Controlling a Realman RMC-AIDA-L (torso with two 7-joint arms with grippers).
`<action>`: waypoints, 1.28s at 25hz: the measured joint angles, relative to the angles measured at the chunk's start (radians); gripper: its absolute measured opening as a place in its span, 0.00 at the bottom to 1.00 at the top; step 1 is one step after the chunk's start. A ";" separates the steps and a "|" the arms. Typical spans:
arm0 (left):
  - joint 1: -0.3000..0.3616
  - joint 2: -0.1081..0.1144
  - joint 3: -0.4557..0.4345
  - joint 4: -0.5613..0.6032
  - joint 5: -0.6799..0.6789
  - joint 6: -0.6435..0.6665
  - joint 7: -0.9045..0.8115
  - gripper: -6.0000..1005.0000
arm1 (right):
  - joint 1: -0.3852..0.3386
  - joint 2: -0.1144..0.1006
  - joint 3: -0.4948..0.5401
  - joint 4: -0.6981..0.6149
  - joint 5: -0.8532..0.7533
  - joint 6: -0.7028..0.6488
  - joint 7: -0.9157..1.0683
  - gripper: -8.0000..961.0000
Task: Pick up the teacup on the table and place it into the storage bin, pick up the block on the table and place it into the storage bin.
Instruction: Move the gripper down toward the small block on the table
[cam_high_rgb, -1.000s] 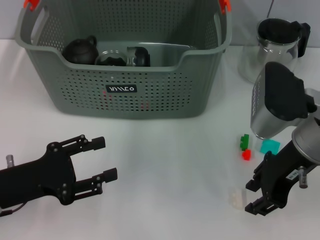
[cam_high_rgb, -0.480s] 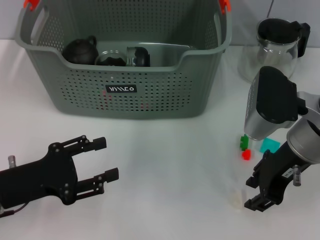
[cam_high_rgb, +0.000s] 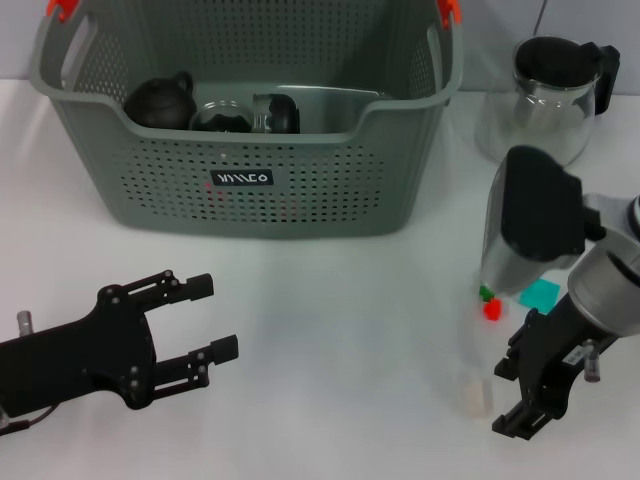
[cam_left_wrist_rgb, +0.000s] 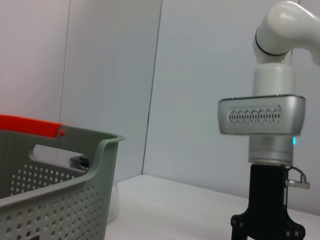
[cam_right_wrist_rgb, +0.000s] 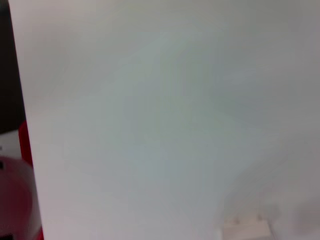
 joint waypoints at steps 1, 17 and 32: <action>0.000 0.000 0.000 0.000 0.000 0.000 0.000 0.73 | -0.002 0.000 -0.021 0.000 -0.005 0.007 0.000 0.61; 0.002 -0.002 0.000 0.000 -0.001 -0.002 0.000 0.73 | 0.004 0.002 -0.126 -0.003 0.003 0.101 -0.007 0.70; 0.005 -0.003 0.000 0.000 -0.002 -0.005 0.000 0.73 | 0.002 0.003 -0.187 0.027 0.003 0.145 -0.009 0.70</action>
